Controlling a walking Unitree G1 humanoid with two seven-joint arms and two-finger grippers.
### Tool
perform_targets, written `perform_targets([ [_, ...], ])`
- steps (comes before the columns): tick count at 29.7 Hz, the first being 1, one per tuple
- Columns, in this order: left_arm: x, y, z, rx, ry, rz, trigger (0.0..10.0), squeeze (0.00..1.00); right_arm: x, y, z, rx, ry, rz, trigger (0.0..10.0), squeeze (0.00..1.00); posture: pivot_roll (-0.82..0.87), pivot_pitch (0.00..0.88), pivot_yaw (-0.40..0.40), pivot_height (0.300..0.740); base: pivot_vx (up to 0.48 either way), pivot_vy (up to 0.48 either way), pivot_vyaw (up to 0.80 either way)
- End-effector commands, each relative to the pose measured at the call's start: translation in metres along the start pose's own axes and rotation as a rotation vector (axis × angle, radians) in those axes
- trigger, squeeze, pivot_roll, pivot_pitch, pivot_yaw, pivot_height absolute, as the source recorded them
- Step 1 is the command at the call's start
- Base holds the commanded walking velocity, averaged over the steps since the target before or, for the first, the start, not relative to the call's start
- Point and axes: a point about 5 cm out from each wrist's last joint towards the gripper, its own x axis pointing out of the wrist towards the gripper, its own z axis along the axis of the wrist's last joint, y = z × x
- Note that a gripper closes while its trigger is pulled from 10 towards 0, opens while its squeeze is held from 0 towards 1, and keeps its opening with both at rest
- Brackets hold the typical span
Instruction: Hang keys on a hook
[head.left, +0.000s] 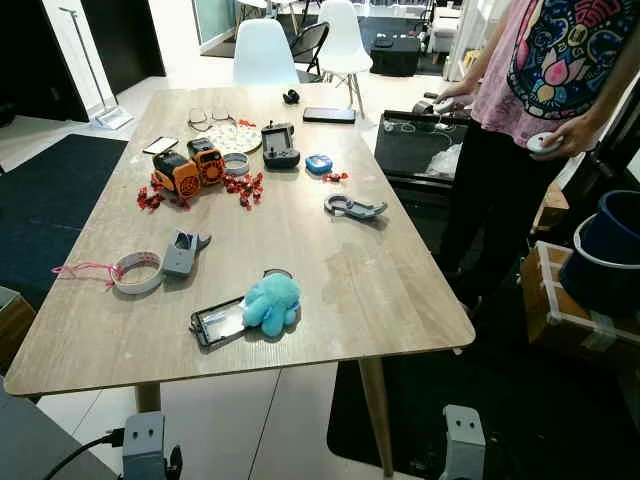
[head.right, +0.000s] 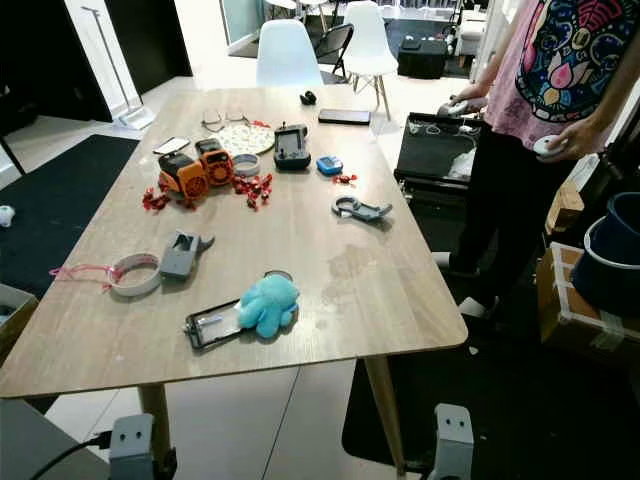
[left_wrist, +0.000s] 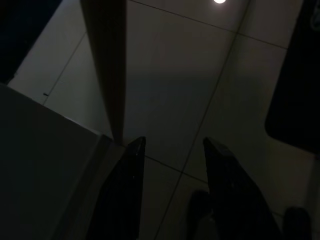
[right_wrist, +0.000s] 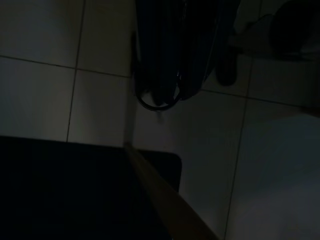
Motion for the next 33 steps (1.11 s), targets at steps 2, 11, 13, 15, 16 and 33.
perform_targets([
  [2,-0.001,0.002,-0.004,0.032,0.032,-0.017,10.0,0.00,-0.001,0.001,-0.005,0.046,0.004,0.001,1.7,0.00,0.10,0.066,0.023,0.740,0.000,0.000,0.00],
  [11,-0.003,-0.004,-0.013,0.035,0.068,-0.038,10.0,0.00,-0.003,0.015,-0.021,-0.073,0.072,0.080,10.0,0.00,0.09,0.073,0.003,0.740,0.000,0.000,0.00],
  [13,-0.004,-0.004,-0.014,0.030,0.072,-0.040,10.0,0.00,-0.003,0.016,-0.023,-0.075,0.083,0.081,10.0,0.00,0.09,0.074,-0.002,0.740,0.000,0.000,0.00],
  [15,-0.004,-0.005,-0.014,0.023,0.074,-0.041,10.0,0.00,-0.003,0.016,-0.024,-0.062,0.079,0.077,10.0,0.00,0.09,0.074,-0.007,0.740,0.000,0.000,0.00],
  [16,-0.004,-0.006,-0.015,0.020,0.076,-0.042,10.0,0.00,-0.004,0.016,-0.024,-0.055,0.081,0.074,10.0,0.00,0.09,0.074,-0.012,0.740,0.000,0.000,0.00],
  [33,-0.005,-0.011,-0.020,-0.035,0.087,-0.030,10.0,0.00,-0.003,0.022,-0.024,-0.139,0.107,0.113,10.0,0.00,0.08,0.069,-0.034,0.740,-0.029,0.000,0.00],
])
